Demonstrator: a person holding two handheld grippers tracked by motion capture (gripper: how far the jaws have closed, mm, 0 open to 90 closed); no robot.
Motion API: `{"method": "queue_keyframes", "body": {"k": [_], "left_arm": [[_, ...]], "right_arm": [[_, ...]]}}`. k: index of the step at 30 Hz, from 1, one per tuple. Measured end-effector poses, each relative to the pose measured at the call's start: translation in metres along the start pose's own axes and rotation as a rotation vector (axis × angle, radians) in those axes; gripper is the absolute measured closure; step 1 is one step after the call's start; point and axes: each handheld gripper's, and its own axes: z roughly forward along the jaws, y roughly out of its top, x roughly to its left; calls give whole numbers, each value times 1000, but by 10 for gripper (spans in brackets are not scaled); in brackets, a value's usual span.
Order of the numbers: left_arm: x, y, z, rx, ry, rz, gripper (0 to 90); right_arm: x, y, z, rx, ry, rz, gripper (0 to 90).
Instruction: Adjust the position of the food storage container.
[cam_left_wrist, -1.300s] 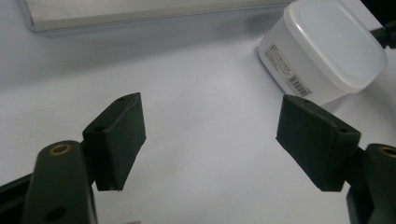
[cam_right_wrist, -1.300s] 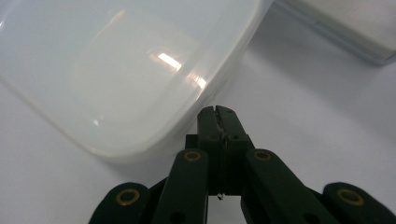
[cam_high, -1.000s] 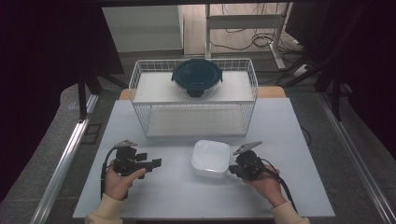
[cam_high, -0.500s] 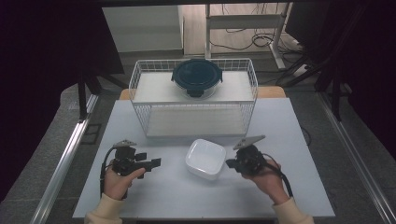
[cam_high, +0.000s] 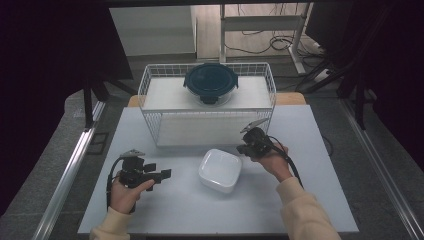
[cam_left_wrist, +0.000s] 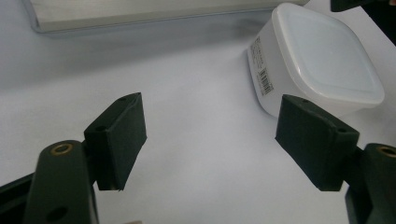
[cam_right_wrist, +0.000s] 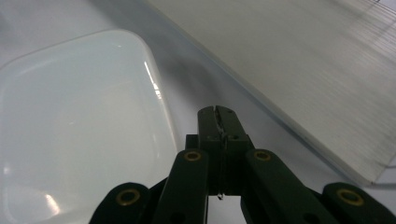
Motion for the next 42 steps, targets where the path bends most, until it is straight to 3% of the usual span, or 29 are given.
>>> {"method": "queue_keyframes", "body": {"k": [3,7,14,25,33,36,42], "left_arm": [[-1,0,0,1,-1,1,236],[1,0,0,1,1,0,236],[2,0,-1,-3,2,-6,235],[-1,0,-1,-2,2,-6,231],[-1,0,-2,-6,-2,-5,230],[-2,0,-3,-12,-43,-17,228],[-6,0,-3,-8,-49,-10,226]], "right_arm": [[-3,0,8,14,18,9,899],[3,-1,12,23,52,-46,899],[17,-11,7,34,53,-75,900],[43,-45,-10,-21,60,28,899],[60,-67,-11,-34,138,98,899],[65,-70,-11,-19,155,91,899],[79,-73,-10,-11,192,76,898]]}}
